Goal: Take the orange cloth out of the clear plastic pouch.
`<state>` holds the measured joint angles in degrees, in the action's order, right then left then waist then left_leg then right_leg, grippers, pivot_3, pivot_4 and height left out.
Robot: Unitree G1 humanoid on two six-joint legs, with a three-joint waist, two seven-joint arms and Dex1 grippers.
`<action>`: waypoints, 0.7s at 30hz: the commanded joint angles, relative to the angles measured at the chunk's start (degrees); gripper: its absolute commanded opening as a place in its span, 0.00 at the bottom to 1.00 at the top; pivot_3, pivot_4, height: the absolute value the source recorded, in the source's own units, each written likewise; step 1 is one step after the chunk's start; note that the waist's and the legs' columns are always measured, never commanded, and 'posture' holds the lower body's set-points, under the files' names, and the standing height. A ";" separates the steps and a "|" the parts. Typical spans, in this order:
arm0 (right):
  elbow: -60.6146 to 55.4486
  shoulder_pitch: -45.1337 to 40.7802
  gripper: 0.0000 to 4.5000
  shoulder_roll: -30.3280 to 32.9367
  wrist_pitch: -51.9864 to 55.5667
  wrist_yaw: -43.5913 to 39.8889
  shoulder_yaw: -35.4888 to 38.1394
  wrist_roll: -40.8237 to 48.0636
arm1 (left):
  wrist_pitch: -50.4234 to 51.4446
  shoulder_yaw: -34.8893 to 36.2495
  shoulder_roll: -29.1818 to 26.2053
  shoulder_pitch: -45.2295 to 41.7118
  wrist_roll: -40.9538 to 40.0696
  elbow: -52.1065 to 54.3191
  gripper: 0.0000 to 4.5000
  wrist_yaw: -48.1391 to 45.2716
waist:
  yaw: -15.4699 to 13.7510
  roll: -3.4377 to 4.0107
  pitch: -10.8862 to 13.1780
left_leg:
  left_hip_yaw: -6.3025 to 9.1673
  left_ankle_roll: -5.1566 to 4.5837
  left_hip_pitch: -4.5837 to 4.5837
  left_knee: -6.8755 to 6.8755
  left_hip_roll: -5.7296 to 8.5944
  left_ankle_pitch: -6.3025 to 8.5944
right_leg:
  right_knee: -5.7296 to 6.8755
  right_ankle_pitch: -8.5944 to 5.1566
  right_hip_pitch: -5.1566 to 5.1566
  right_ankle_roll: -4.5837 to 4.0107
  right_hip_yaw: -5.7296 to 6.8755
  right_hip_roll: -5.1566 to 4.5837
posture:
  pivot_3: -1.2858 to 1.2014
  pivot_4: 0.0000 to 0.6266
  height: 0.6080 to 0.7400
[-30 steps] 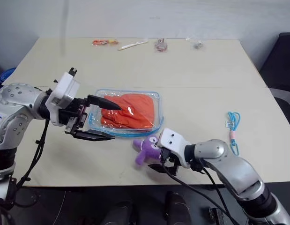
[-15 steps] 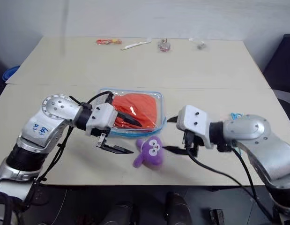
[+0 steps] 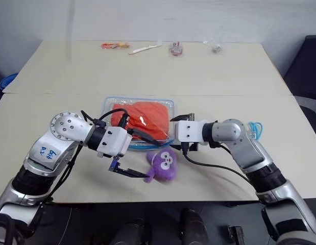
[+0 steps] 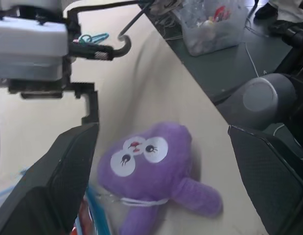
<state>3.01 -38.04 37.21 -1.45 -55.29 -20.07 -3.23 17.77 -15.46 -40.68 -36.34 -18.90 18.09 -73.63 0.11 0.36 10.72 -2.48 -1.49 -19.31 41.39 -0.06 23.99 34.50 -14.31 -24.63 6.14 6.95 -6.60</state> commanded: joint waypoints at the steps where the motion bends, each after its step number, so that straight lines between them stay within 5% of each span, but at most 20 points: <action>1: 2.23 -0.82 0.72 -1.01 -3.86 0.29 0.16 -1.37 | 1.10 1.79 -1.27 0.28 -1.87 2.60 1.00 -0.71 | -0.01 0.01 0.01 | 0.01 0.00 -0.02 0.00 -0.01 0.00 | 0.00 0.00 -0.01 0.00 0.01 -0.01 | 0.52 0.24 1.00; 10: 4.32 -0.27 0.02 -3.68 -5.31 0.16 0.60 -3.02 | 0.95 0.71 -1.36 0.29 -1.12 1.12 1.00 -1.80 | 0.00 0.03 0.01 | 0.02 0.00 -0.02 0.00 -0.06 0.00 | -0.01 0.00 0.00 0.00 0.00 -0.02 | 0.52 0.24 1.00; 21: 3.10 1.33 0.01 -3.09 -2.71 -1.08 1.24 -3.74 | -15.32 -7.16 3.70 -3.26 11.01 -8.13 1.00 -2.93 | 0.00 0.03 0.01 | 0.02 0.00 -0.02 0.01 0.15 0.00 | -0.02 0.00 0.04 0.00 0.04 -0.01 | 0.52 0.24 1.00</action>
<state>7.81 -36.78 33.65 -4.54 -56.13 -19.98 -7.27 4.69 -22.11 -37.72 -38.13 -8.96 10.17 -76.86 0.11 0.39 10.74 -2.46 -1.50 -19.33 41.39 0.09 23.99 34.49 -14.31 -24.60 6.14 6.98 -6.60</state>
